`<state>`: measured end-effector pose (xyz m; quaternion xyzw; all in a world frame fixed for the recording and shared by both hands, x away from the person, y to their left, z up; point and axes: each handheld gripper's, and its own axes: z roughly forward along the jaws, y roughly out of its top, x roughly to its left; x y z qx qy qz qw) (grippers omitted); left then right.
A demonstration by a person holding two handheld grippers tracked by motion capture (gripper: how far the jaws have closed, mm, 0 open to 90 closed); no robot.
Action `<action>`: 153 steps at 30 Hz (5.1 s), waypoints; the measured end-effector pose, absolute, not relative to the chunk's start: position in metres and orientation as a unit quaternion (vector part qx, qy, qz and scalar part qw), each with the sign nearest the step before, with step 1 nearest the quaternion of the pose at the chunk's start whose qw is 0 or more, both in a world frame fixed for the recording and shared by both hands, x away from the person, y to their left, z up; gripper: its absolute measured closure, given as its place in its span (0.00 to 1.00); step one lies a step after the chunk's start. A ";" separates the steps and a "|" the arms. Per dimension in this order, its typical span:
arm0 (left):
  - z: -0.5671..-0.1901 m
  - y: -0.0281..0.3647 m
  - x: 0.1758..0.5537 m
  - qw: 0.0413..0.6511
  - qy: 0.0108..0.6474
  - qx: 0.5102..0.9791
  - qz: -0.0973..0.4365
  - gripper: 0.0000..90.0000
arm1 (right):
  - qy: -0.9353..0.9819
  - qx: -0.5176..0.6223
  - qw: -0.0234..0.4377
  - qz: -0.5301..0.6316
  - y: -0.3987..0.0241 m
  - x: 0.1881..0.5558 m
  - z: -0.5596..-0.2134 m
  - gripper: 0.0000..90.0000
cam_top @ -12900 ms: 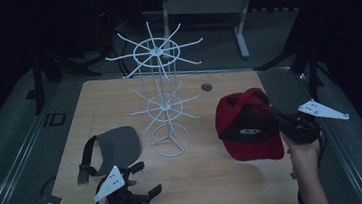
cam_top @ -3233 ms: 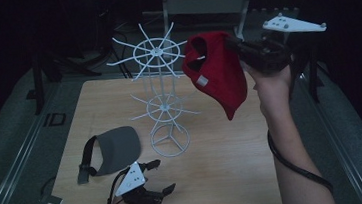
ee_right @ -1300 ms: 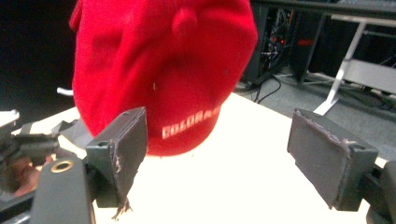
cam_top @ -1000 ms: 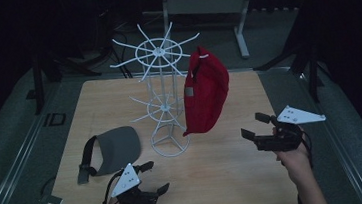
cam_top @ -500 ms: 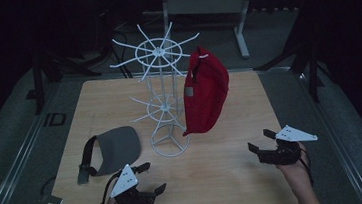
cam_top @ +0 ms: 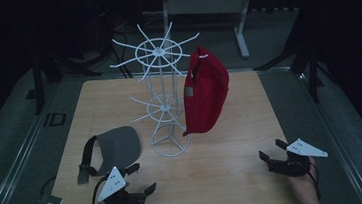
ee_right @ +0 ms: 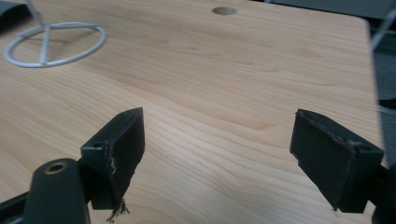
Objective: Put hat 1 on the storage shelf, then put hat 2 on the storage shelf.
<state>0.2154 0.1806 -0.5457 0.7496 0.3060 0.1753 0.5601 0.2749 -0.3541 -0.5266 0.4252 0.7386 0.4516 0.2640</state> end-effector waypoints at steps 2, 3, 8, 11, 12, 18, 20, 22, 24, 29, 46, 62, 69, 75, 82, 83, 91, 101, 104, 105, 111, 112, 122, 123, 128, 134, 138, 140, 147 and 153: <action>-0.546 0.183 0.214 0.561 0.312 0.746 0.174 0.14 | 0.732 0.436 0.263 0.452 -0.358 0.273 -0.527 0.20; -0.546 0.185 0.213 0.568 0.312 0.741 0.175 0.14 | 0.729 0.441 0.262 0.453 -0.360 0.272 -0.527 0.20; -0.542 0.197 0.208 0.570 0.322 0.738 0.163 0.14 | 0.721 0.454 0.259 0.456 -0.366 0.269 -0.532 0.20; -0.540 0.208 0.204 0.559 0.319 0.747 0.168 0.14 | 0.716 0.459 0.255 0.460 -0.367 0.268 -0.536 0.20; -0.540 0.213 0.202 0.552 0.320 0.749 0.176 0.15 | 0.713 0.459 0.257 0.463 -0.368 0.267 -0.536 0.20; -0.541 0.243 0.193 0.546 0.331 0.747 0.187 0.17 | 0.715 0.457 0.248 0.467 -0.368 0.269 -0.543 0.20; -0.542 0.253 0.192 0.541 0.335 0.748 0.188 0.17 | 0.718 0.457 0.248 0.463 -0.368 0.270 -0.545 0.20; -0.543 0.263 0.190 0.534 0.345 0.747 0.195 0.18 | 0.718 0.459 0.244 0.462 -0.368 0.271 -0.546 0.20; -0.544 0.274 0.188 0.523 0.359 0.744 0.209 0.19 | 0.717 0.458 0.250 0.463 -0.369 0.271 -0.546 0.20; -0.547 0.299 0.189 0.481 0.408 0.737 0.243 0.19 | 0.713 0.459 0.250 0.467 -0.369 0.272 -0.546 0.20; -0.556 0.342 0.215 0.382 0.504 0.736 0.243 0.29 | 0.715 0.459 0.246 0.466 -0.368 0.273 -0.549 0.20; -0.563 0.341 0.247 0.354 0.518 0.753 0.198 0.45 | 0.716 0.456 0.242 0.470 -0.366 0.274 -0.549 0.20; -0.562 0.336 0.251 0.335 0.527 0.755 0.202 0.51 | 0.717 0.456 0.241 0.469 -0.365 0.274 -0.549 0.20; -0.561 0.336 0.249 0.326 0.539 0.746 0.218 0.74 | 0.719 0.453 0.240 0.469 -0.363 0.274 -0.549 0.20; -0.564 0.332 0.243 0.332 0.523 0.749 0.236 0.95 | 0.716 0.455 0.242 0.472 -0.364 0.274 -0.548 0.20; -0.565 0.332 0.241 0.338 0.518 0.747 0.242 0.95 | 0.716 0.454 0.243 0.472 -0.364 0.274 -0.548 0.20; -0.547 0.332 0.232 0.420 0.478 0.712 0.298 0.96 | 0.712 0.456 0.241 0.476 -0.366 0.273 -0.547 0.20; -0.524 0.322 0.239 0.447 0.442 0.716 0.304 0.96 | 0.707 0.457 0.240 0.484 -0.368 0.272 -0.546 0.20; -0.516 0.320 0.241 0.457 0.429 0.716 0.307 0.96 | 0.705 0.456 0.239 0.488 -0.369 0.271 -0.545 0.20; -0.515 0.320 0.241 0.461 0.426 0.717 0.304 0.96 | 0.704 0.457 0.239 0.488 -0.370 0.271 -0.545 0.20; -0.501 0.318 0.241 0.494 0.402 0.705 0.313 0.96 | 0.702 0.457 0.239 0.491 -0.371 0.271 -0.544 0.20; -0.500 0.318 0.241 0.500 0.399 0.701 0.314 0.96 | 0.701 0.458 0.238 0.492 -0.371 0.271 -0.544 0.20; -0.475 0.313 0.245 0.560 0.323 0.704 0.295 0.96 | 0.701 0.458 0.238 0.492 -0.372 0.271 -0.543 0.20; -0.471 0.312 0.245 0.561 0.315 0.705 0.298 0.96 | 0.702 0.457 0.240 0.490 -0.372 0.271 -0.543 0.20; -0.452 0.312 0.249 0.576 0.300 0.703 0.290 0.96 | 0.703 0.456 0.238 0.492 -0.372 0.271 -0.543 0.20; -0.430 0.313 0.250 0.574 0.279 0.713 0.289 0.96 | 0.704 0.454 0.238 0.492 -0.372 0.271 -0.543 0.20; -0.416 0.317 0.246 0.582 0.269 0.709 0.294 0.96 | 0.704 0.456 0.236 0.491 -0.371 0.271 -0.543 0.20; -0.408 0.320 0.244 0.587 0.264 0.705 0.298 0.96 | 0.705 0.454 0.236 0.491 -0.371 0.271 -0.544 0.20; -0.378 0.325 0.244 0.612 0.239 0.691 0.302 0.96 | 0.704 0.455 0.235 0.492 -0.371 0.270 -0.543 0.20; -0.349 0.318 0.252 0.629 0.221 0.679 0.309 0.96 | 0.705 0.456 0.234 0.490 -0.372 0.270 -0.544 0.20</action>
